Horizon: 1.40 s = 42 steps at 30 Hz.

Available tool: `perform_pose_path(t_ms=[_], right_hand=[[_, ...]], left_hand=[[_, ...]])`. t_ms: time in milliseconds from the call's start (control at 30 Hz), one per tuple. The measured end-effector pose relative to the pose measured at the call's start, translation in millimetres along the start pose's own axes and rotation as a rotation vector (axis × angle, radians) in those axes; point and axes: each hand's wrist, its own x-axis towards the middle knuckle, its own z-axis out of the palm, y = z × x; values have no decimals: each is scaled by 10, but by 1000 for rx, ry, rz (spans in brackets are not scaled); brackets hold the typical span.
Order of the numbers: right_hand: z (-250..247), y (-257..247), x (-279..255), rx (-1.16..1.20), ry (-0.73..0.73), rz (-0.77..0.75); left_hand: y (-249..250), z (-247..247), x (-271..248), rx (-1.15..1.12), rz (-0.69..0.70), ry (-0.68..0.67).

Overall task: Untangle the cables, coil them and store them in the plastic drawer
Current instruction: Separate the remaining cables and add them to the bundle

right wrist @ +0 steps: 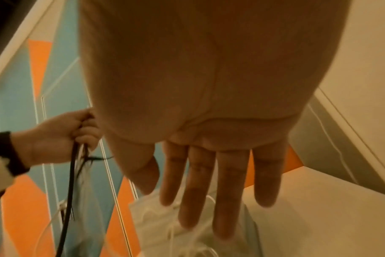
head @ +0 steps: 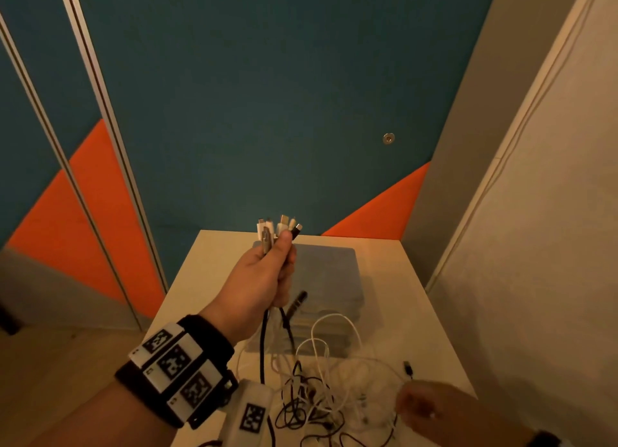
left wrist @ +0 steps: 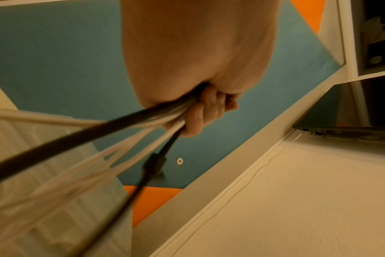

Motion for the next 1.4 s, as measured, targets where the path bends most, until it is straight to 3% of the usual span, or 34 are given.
perform_pose_path(t_ms=[200,400,633,867,967,1100,1200,1400], right_hand=[[-188,-479,263,184,329,-316],[-370,-1202,436,428,512,-581],[-384,-1429,492,449,361,-663],[-437,-1504,507,438,312,-719],[-492,-1489,484,457,330,-757],[-520,-1223,611,538,408,-667],[-469,-807,840,506,471,-489],[-240,157,1209,296,407,-98]], left_hand=[[-78,138,-75,21,6,-108],[-154,229,-176,70,-32,-172],[-157,164,-230,62,-47,-231],[-187,160,-262,251,39,-217],[-184,162,-276,209,33,-202],[-188,149,-327,120,-5,-192],[-182,135,-357,86,-25,-195],[-144,146,-400,84,-27,-199]])
